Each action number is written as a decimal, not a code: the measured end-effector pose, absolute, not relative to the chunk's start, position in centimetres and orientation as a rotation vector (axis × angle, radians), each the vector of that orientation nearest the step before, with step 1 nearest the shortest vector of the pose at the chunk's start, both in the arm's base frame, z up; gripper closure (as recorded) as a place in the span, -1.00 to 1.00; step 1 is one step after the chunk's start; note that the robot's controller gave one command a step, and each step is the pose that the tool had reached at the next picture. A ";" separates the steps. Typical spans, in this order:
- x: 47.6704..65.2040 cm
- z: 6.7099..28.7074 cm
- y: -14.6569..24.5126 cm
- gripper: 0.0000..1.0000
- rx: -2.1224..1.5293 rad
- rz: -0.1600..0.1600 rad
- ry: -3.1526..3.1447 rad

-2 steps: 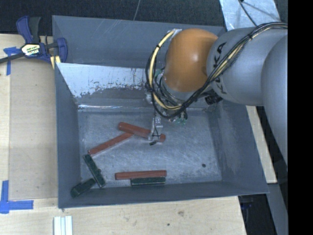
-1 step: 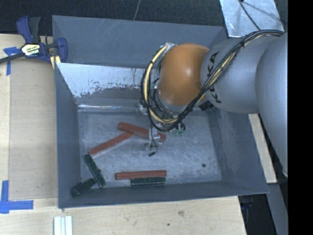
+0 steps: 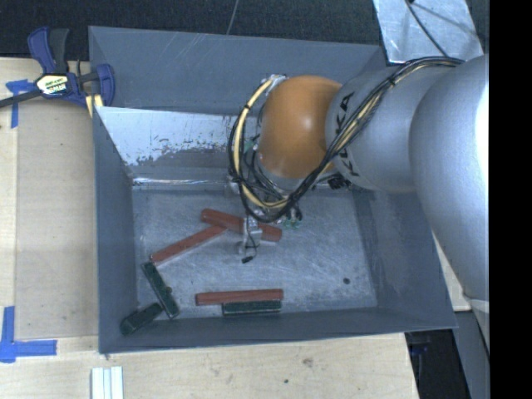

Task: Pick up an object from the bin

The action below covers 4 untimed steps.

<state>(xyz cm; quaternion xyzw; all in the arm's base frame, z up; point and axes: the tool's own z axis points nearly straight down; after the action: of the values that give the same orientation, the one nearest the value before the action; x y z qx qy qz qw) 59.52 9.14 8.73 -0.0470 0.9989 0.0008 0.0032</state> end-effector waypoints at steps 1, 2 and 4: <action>62.2 7.2 8.9 1.00 -0.043 0.002 3.135; 62.2 7.2 8.9 1.00 -0.043 0.002 3.135; 59.7 9.4 7.0 1.00 -0.618 -0.004 3.081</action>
Offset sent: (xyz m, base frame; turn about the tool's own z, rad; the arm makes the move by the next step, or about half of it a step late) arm 0.0000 0.0000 0.0000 0.0000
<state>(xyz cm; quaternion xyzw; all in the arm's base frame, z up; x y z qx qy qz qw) 59.72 7.01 9.41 -0.1967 0.9805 -0.0014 -0.0003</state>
